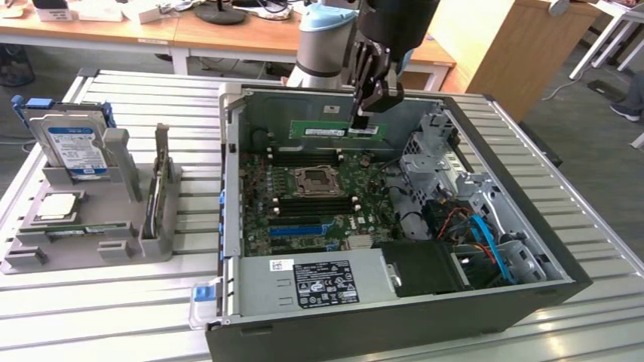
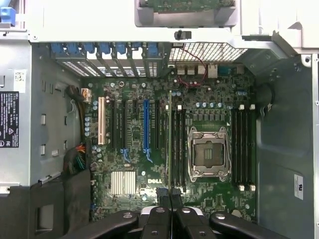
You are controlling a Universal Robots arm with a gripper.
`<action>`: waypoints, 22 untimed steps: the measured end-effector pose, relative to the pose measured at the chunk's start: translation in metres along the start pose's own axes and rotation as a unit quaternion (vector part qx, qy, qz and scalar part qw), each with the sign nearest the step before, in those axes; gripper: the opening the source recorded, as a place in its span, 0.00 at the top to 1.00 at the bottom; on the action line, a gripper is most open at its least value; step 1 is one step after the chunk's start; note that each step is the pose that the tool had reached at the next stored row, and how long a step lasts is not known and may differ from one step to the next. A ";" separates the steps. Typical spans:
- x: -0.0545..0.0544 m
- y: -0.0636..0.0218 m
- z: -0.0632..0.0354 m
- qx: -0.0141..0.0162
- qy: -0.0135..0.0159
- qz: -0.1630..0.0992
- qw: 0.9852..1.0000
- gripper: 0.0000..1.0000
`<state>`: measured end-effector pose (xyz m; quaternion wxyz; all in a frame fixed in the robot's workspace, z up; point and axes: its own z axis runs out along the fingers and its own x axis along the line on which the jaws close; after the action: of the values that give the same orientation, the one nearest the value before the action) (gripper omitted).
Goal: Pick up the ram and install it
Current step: 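Pick up the ram and move it above insertion slot, then insert the ram into the slot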
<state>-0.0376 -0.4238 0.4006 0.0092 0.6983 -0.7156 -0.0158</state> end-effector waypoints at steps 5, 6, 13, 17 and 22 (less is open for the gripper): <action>0.000 -0.0001 0.0015 0.000 0.000 0.000 1.000 0.89; 0.000 -0.0001 0.0027 0.000 0.000 0.000 1.000 0.89; 0.000 -0.0008 0.0203 0.000 0.000 0.006 1.000 0.89; 0.000 -0.0008 0.0213 0.000 0.000 0.006 1.000 0.89; 0.000 -0.0008 0.0214 0.000 0.000 0.006 1.000 0.89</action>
<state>-0.0376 -0.4238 0.3792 0.0090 0.6940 -0.7198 -0.0159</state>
